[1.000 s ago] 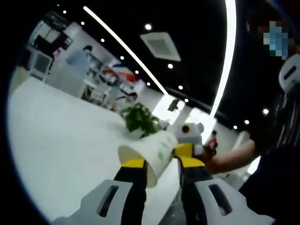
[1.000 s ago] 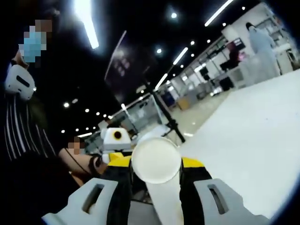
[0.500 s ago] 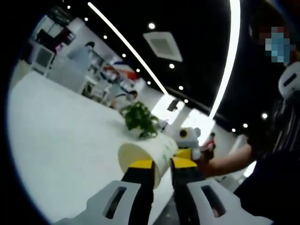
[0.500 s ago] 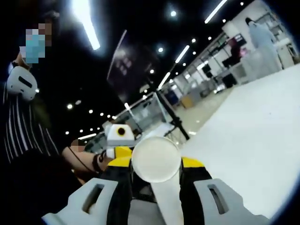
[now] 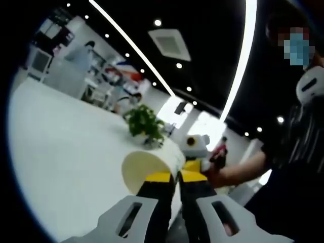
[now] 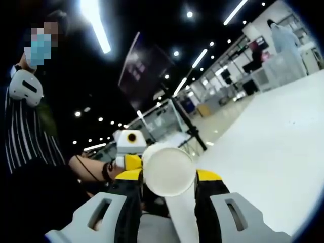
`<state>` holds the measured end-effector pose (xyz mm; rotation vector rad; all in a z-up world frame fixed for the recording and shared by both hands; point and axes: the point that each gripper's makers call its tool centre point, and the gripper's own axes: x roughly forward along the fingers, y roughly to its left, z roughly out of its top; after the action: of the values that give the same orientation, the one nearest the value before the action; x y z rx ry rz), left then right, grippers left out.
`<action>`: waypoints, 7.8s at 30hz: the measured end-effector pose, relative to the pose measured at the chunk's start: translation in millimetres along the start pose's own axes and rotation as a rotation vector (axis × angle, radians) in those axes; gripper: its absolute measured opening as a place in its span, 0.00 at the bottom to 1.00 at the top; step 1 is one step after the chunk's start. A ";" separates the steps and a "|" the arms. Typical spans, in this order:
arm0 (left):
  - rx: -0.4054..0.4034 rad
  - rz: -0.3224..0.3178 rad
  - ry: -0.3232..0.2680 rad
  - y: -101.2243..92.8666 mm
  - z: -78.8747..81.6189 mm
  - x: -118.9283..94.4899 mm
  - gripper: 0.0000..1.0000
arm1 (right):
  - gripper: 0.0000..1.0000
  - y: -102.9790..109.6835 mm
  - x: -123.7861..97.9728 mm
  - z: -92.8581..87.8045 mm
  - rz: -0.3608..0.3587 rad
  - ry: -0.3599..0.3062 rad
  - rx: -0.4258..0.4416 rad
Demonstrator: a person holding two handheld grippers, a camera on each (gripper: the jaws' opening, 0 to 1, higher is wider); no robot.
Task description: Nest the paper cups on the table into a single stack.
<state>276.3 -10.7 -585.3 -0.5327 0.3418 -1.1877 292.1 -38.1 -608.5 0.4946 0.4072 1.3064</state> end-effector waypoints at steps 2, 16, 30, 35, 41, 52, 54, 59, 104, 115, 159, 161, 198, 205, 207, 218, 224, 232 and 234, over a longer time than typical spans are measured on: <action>0.000 -0.014 0.009 -2.7 0.7 1.1 0.00 | 0.38 -0.5 -1.3 0.9 -0.001 -0.006 -0.004; 0.049 -0.043 0.083 -9.7 8.9 12.2 0.00 | 0.38 0.6 -9.5 12.4 0.002 -0.057 -0.037; 0.080 -0.055 0.158 -12.1 2.8 13.7 0.00 | 0.48 4.1 -16.9 14.3 -0.014 -0.087 -0.113; 0.092 -0.059 0.170 -13.1 6.4 18.0 0.00 | 0.53 -0.9 -22.6 13.5 -0.050 -0.079 -0.146; 0.144 -0.066 0.217 -14.1 10.5 22.3 0.00 | 0.62 -10.9 -36.9 15.3 -0.112 -0.081 -0.189; 0.204 -0.029 0.294 -1.8 16.5 18.5 0.00 | 0.82 -34.6 -64.5 13.6 -0.244 -0.073 -0.242; 0.212 -0.023 0.315 -0.6 15.7 17.1 0.00 | 0.85 -38.7 -69.6 11.7 -0.261 -0.074 -0.238; 0.242 -0.020 0.375 1.3 9.4 17.4 0.00 | 0.88 -44.9 -78.8 4.2 -0.295 -0.061 -0.241; 0.888 -0.121 1.161 38.7 -90.6 16.8 0.00 | 1.00 -61.5 -108.5 -26.2 -0.399 -0.049 -0.200; 0.952 -0.161 1.254 51.0 -111.4 19.0 0.00 | 0.99 -63.2 -112.2 -26.7 -0.393 -0.068 -0.175; 0.770 -0.152 1.374 71.4 -154.7 18.7 0.28 | 0.97 -72.4 -124.7 -44.5 -0.415 -0.109 -0.096; 0.766 -0.139 1.380 74.5 -155.5 16.0 0.31 | 0.97 -72.0 -123.9 -45.4 -0.416 -0.104 -0.096; 0.590 0.053 1.035 77.7 -129.3 -15.8 0.44 | 0.88 -61.9 -80.6 -95.9 -0.328 0.186 -0.257; 0.564 0.083 1.017 83.9 -139.0 -22.0 0.45 | 0.83 -58.2 -69.0 -111.5 -0.291 0.245 -0.269; 0.557 0.090 1.007 85.0 -142.2 -22.3 0.45 | 0.80 -58.7 -65.9 -115.2 -0.282 0.261 -0.277; 0.524 0.117 0.969 94.9 -161.4 -23.2 0.43 | 0.70 -58.8 -39.5 -144.3 -0.198 0.383 -0.327; 0.515 0.120 0.965 97.4 -167.6 -19.7 0.42 | 0.67 -65.2 -25.8 -156.0 -0.173 0.441 -0.348; 0.521 0.124 0.940 100.5 -167.3 -12.7 0.41 | 0.57 -75.5 -22.5 -163.3 -0.171 0.472 -0.351; 0.527 0.120 0.937 101.2 -167.7 -11.0 0.40 | 0.56 -78.5 -21.9 -165.3 -0.177 0.483 -0.369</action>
<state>264.6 -8.2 -781.1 0.5340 0.8049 -1.2877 260.2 -54.9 -789.2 -0.1714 0.5782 1.2845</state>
